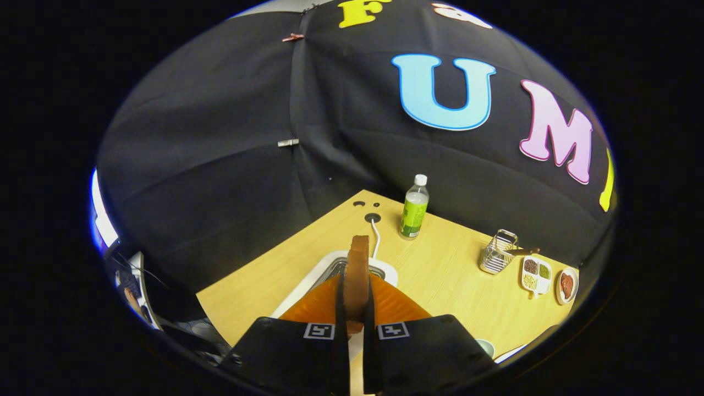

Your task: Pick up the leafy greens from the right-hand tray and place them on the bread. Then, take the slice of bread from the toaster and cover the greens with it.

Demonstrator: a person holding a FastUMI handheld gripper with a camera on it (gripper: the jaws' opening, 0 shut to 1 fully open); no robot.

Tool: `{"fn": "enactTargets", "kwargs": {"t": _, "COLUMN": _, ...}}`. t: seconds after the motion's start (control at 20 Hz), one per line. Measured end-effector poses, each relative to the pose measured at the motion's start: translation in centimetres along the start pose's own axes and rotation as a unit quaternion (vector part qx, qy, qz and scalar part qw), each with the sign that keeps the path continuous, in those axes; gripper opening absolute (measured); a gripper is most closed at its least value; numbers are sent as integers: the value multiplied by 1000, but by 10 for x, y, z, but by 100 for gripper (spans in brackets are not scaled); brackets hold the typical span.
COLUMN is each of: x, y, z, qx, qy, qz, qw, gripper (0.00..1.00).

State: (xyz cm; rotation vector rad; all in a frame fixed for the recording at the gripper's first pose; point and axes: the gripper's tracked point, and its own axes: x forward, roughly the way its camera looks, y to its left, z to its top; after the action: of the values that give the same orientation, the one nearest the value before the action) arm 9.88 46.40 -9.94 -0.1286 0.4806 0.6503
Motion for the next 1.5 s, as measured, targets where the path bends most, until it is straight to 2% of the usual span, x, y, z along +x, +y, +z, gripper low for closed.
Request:
{"fn": "enactTargets", "kwargs": {"t": 0.15, "x": -22, "y": -25, "z": 16, "qx": 18, "qy": -20, "qz": -13, "qw": 1000, "gripper": 14}}
{"fn": "enactTargets", "kwargs": {"t": 0.35, "x": -48, "y": -72, "z": 2, "qx": 60, "qy": -18, "qz": -39, "qw": 997, "gripper": 14}}
{"fn": "enactTargets", "kwargs": {"t": 0.65, "x": -74, "y": -140, "z": -70, "qx": 133, "qy": 29, "qz": -80, "qw": 987, "gripper": 14}}
{"fn": "enactTargets", "kwargs": {"t": 1.05, "x": -77, "y": -174, "z": -157, "qx": 240, "qy": 77, "qz": -88, "qw": 964, "gripper": 14}}
{"fn": "enactTargets", "kwargs": {"t": 1.35, "x": -71, "y": -191, "z": -199, "qx": 270, "qy": 108, "qz": -101, "qw": 951, "gripper": 14}}
{"fn": "enactTargets", "kwargs": {"t": 1.5, "x": -77, "y": -207, "z": -212, "qx": 268, "qy": 113, "qz": -125, "qw": 949, "gripper": 16}}
